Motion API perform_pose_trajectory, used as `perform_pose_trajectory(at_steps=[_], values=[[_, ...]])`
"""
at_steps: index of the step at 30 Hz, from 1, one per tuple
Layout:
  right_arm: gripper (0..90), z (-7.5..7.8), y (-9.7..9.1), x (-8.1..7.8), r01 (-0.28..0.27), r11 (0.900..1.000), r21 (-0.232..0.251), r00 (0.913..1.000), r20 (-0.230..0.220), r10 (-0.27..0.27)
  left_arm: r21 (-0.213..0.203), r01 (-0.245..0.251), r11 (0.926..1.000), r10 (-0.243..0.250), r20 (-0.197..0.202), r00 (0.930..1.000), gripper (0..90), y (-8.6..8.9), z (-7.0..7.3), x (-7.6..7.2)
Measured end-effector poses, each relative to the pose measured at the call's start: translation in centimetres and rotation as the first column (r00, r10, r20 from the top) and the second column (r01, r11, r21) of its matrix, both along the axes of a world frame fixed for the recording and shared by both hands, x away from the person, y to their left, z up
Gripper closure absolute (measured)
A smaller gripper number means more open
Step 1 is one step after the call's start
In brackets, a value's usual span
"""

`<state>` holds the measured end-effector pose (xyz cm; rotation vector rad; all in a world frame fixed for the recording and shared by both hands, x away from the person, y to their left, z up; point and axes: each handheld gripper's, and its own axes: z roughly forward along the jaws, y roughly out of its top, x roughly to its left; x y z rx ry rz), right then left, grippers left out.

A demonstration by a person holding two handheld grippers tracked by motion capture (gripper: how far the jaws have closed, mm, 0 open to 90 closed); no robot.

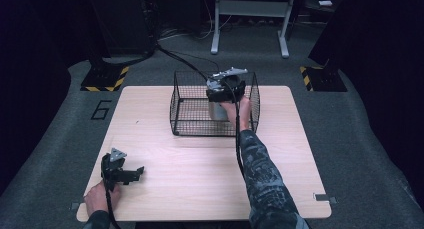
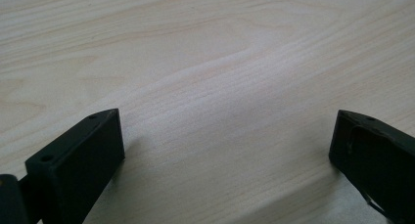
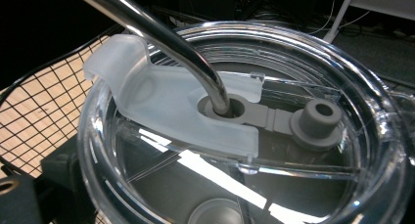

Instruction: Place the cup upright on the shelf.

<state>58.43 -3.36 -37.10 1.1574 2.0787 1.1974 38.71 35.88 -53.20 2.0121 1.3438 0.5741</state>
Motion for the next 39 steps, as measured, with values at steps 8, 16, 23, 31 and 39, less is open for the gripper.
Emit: perform_pose_trajectory(at_steps=[8, 16, 23, 31, 39], values=[[3.6, -1.5, 1.1, 0.5, -0.004, 0.9998, -0.018, 0.9998, -0.022, 0.004, 0.001, 0.001, 1.0000, -0.001, 0.002, 1.0000, 0.0, 0.0, 0.0, 0.0], [3.6, -2.6, 1.9, 1.0, -0.018, 0.9989, -0.044, 0.9993, -0.034, 0.017, -0.009, -0.009, 0.9999, 0.009, 0.007, 0.9999, 0.0, -0.1, 0.0, 0.0], [3.5, -3.5, 2.2, 1.5, -0.016, 0.9988, -0.046, 0.9986, -0.051, 0.014, -0.009, -0.009, 0.9999, 0.010, 0.009, 0.9999, 0.0, -0.1, -0.1, 0.0], [3.5, -4.2, 1.7, 1.2, -0.030, 0.9989, -0.036, 0.9985, -0.046, 0.029, -0.007, -0.008, 0.9999, 0.008, 0.008, 0.9999, 0.0, -0.1, 0.0, 0.0], [3.4, -4.2, 0.5, 0.6, -0.082, 0.9955, -0.047, 0.9946, -0.068, 0.079, -0.011, -0.011, 0.9999, 0.011, 0.007, 0.9999, 0.0, -0.1, -0.1, 0.0]])
